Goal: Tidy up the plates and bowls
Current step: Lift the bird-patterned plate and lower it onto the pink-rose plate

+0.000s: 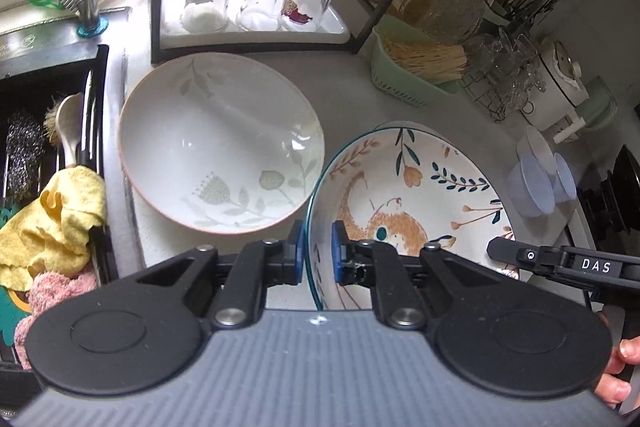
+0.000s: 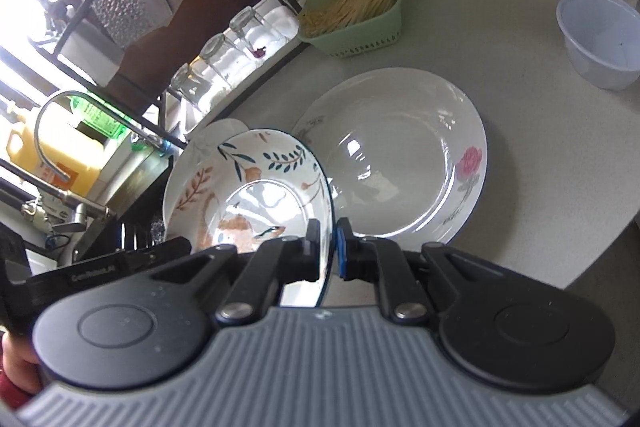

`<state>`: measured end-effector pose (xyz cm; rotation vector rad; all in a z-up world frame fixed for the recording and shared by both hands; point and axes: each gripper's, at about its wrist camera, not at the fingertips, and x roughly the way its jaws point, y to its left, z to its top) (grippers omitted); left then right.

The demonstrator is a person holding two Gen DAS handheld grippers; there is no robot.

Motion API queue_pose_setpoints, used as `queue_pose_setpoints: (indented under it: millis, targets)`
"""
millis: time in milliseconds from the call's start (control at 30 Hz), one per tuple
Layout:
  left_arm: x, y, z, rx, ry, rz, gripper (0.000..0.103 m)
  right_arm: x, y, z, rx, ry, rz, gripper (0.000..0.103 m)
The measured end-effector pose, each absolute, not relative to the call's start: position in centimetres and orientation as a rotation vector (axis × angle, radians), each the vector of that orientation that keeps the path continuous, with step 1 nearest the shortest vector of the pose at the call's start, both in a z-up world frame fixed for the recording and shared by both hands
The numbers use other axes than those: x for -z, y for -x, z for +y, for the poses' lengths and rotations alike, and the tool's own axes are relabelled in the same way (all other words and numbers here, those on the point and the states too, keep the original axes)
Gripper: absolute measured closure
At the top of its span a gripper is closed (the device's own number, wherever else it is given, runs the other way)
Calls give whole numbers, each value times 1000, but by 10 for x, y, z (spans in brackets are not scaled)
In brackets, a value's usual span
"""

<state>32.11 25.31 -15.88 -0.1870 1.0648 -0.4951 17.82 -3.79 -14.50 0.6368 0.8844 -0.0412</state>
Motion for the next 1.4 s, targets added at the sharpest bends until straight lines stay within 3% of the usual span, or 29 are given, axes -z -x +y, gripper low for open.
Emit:
queue_pose_setpoints:
  millis: [633,1400]
  targets:
    - [184,-379,138,416,65,1136,88,178,-229,-132,17,-631,929,92]
    - [200,-380,123,413,-32,1202,86,190,-226,-136,30,-597,882,92]
